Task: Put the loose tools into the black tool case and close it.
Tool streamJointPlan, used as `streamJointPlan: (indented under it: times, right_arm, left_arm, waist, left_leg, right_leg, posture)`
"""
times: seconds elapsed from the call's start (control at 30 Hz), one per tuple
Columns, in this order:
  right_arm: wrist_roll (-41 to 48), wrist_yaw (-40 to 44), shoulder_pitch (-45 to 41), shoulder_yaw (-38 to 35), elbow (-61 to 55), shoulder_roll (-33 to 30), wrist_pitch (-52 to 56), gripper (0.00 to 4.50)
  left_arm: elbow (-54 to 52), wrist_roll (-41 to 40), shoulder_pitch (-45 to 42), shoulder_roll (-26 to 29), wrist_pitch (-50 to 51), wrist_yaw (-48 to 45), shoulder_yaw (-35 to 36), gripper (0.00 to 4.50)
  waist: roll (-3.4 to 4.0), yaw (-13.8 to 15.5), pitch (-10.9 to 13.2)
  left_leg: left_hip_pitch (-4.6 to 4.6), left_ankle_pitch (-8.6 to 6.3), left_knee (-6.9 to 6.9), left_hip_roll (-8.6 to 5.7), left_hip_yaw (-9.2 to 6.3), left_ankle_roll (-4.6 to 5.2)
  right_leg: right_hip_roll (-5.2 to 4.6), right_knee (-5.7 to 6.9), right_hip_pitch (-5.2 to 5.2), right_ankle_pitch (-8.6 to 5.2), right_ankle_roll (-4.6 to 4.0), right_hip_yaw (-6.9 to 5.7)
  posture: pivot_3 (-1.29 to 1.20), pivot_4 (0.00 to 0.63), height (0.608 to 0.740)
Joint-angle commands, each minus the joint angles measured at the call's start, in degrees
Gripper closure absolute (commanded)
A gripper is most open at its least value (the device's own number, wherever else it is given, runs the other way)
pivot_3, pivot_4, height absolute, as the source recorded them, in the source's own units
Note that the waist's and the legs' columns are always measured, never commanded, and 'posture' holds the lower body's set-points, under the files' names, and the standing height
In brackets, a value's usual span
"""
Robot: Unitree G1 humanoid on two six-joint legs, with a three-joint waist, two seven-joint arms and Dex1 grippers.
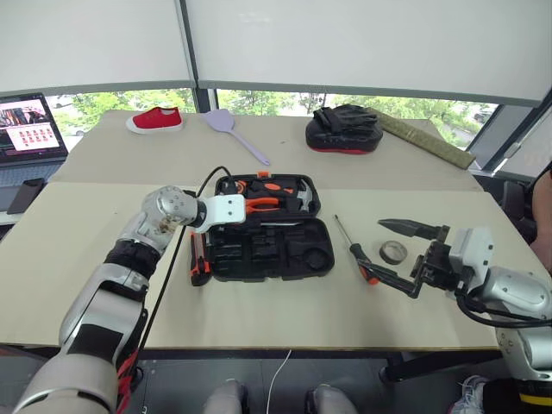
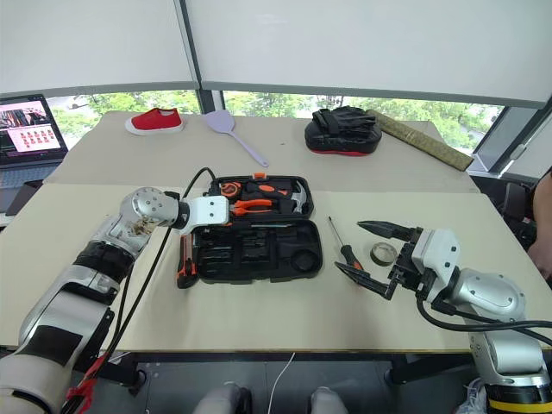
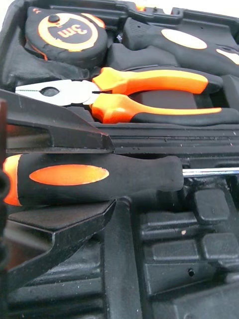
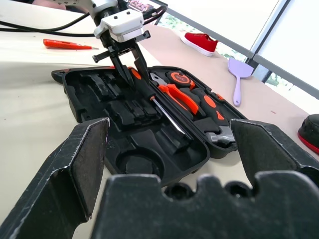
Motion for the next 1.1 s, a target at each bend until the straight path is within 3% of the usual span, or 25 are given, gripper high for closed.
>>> streamJointPlan:
  times: [0.03,0.1,0.33,0.43,0.63,0.83,1.1]
  right_arm:
    - [0.09,-0.91,-0.15,-1.57,-2.06,0.2,-0.39,0.0]
    - [0.11,-1.0,-0.14,-1.52,-2.11,0.23,-0.37,0.0]
    - [0.41,-1.57,-0.02,-1.35,-2.19,0.53,-0.01,0.0]
    - [0.9,-2.02,0.69,-1.32,-2.56,1.1,0.52,0.0]
    - [0.68,-2.71,1.34,-0.83,-3.04,2.21,0.82,0.0]
    - [0.51,-3.02,1.63,-0.74,-3.58,2.63,1.07,0.0]
    - [0.81,-3.97,3.41,-1.11,-4.9,2.72,1.36,0.0]
  left_arm:
    - [0.23,0.58,-1.05,-0.13,-2.81,0.6,0.47,2.08]
    - [0.69,1.11,-1.12,0.08,-3.76,1.33,0.62,1.31]
    - [-5.31,-11.79,1.13,-4.11,5.76,-3.62,8.86,1.31]
    - [-8.98,-15.24,3.89,-5.17,12.93,-2.39,11.68,2.06]
    - [-10.51,-14.39,8.57,-8.78,19.96,4.16,11.66,4.44]
    - [-8.86,-9.33,10.37,-9.62,20.16,9.14,8.44,4.44]
    - [-14.46,-14.24,12.24,-10.25,23.45,4.39,9.61,4.44]
  waist:
    - [0.0,0.04,0.0]
    - [0.0,0.01,0.0]
    - [0.0,0.05,0.0]
    - [0.0,-0.03,0.0]
    - [0.0,-0.07,0.0]
    - [0.01,0.0,0.0]
    - [0.01,-0.03,-0.01]
  left_leg:
    - [-0.01,0.0,0.02,0.0,-0.01,0.0]
    - [-0.02,0.0,0.07,0.0,-0.01,0.0]
    - [-0.05,0.0,0.15,0.03,-0.06,0.0]
    - [-0.05,0.0,0.18,0.02,-0.07,0.0]
    - [0.02,0.0,0.26,0.04,-0.17,0.0]
    - [-0.01,-0.01,0.58,0.07,-0.2,0.0]
    - [0.11,0.0,0.72,0.15,-0.38,0.01]
  right_leg:
    - [0.0,0.01,0.0,0.0,0.0,0.0]
    - [0.0,0.02,0.0,0.0,0.0,-0.01]
    - [0.0,0.05,0.01,0.01,0.01,-0.04]
    - [0.0,0.07,0.02,0.02,0.03,-0.03]
    - [0.03,0.2,0.06,0.03,0.01,-0.01]
    - [0.04,0.22,0.14,0.11,0.06,-0.01]
    - [0.05,0.45,0.13,0.18,0.01,0.09]
  posture:
    - [0.0,0.15,0.74]
    - [0.0,0.15,0.74]
    - [0.0,0.15,0.74]
    - [0.0,0.15,0.74]
    - [0.0,0.15,0.74]
    - [0.0,0.15,0.74]
    - [0.0,0.15,0.74]
